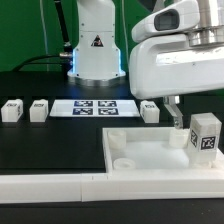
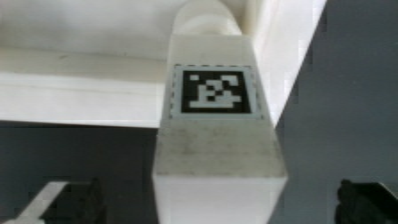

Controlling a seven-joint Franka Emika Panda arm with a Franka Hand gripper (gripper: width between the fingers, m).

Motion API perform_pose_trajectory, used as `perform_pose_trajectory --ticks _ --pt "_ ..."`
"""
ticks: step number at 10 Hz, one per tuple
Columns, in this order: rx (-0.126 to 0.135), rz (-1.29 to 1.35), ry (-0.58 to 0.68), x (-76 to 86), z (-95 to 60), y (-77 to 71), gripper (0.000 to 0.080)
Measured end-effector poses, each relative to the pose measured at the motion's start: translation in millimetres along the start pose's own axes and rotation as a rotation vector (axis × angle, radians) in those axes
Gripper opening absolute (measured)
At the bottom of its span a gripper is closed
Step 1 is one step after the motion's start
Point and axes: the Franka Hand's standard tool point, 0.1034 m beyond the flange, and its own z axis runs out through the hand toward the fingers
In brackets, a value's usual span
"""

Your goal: Assemble square table

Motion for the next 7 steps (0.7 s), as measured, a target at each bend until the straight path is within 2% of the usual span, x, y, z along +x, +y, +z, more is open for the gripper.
perform_pose_trajectory --ticks 2,3,4,7 --pt "0.012 -0.003 -0.191 -3.0 -2.1 9.7 0.0649" --pt "0.021 0.002 -0.284 5.3 -1.0 13.1 0.0649" --pt "0.025 0.004 -0.3 12.4 2.5 13.7 0.0649" --pt "0.025 0.029 -0.313 6.0 15.8 5.9 0.0649"
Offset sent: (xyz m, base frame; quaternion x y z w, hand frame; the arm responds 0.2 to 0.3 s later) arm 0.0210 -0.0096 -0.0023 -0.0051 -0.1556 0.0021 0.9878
